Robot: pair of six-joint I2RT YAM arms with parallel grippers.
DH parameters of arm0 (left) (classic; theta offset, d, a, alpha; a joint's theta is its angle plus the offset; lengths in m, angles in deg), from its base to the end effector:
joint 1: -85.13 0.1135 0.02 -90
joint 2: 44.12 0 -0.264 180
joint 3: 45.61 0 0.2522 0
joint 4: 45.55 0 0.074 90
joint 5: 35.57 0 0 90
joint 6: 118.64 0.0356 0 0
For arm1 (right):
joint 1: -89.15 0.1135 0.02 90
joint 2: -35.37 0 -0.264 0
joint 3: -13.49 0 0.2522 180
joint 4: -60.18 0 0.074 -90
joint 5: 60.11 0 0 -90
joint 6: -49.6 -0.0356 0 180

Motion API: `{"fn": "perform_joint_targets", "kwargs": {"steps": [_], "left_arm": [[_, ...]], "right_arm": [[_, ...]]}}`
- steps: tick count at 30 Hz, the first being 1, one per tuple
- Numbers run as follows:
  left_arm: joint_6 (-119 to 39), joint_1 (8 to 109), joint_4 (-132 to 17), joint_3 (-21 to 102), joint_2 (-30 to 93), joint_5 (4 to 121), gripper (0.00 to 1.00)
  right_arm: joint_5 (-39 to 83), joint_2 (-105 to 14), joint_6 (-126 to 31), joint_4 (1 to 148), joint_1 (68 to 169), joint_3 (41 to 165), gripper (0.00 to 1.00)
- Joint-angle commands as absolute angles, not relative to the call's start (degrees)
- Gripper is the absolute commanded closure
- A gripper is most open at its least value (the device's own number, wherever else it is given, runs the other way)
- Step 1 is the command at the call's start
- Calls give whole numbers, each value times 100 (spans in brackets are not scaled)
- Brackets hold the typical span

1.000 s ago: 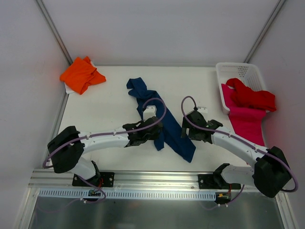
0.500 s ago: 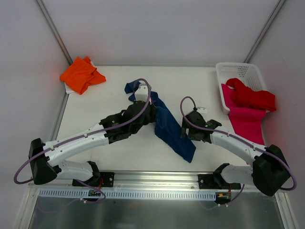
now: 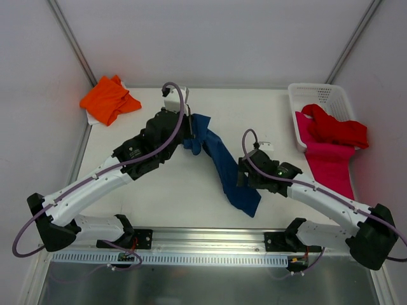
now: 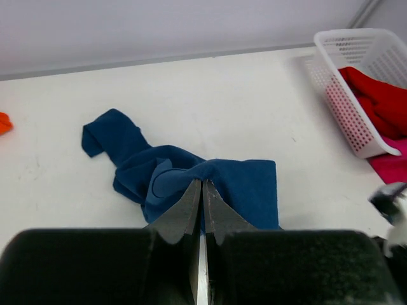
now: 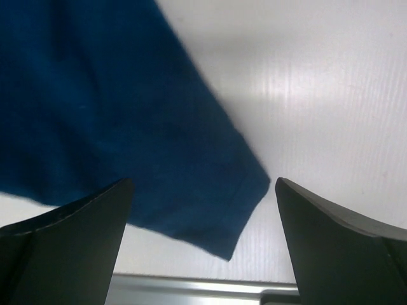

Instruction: Fold and stack the t-shirts

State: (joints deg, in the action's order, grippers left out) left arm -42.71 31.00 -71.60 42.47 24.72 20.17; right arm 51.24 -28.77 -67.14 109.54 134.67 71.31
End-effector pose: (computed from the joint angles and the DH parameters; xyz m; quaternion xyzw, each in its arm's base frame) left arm 0.1718 -0.2034 0.4305 0.0611 0.7384 -0.1733 0.6488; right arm 0.1605 0.1450 0.2348 -0.0993 0.9353 0.0280 0.3385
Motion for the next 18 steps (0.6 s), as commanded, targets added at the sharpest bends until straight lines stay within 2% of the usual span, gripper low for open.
{"fn": "perform_joint_targets", "kwargs": {"steps": [1,5,11,18], "left_arm": [[-3954,3397,-7205,4426,2374,2305,100],[-3831,3740,-7231,4636,2452,2604,100],[-3848,4136,-7363,4980,2812,2920,100],[-4042,4435,-7381,4945,2936,3228,100]], "right_arm": [[5353,-2493,-7062,11410,14045,7831,1],[5722,-2492,-7229,11859,14610,8454,1],[5933,-2755,-7493,11956,15322,8720,0],[5908,-3239,-8125,11509,15709,7912,0]]}}
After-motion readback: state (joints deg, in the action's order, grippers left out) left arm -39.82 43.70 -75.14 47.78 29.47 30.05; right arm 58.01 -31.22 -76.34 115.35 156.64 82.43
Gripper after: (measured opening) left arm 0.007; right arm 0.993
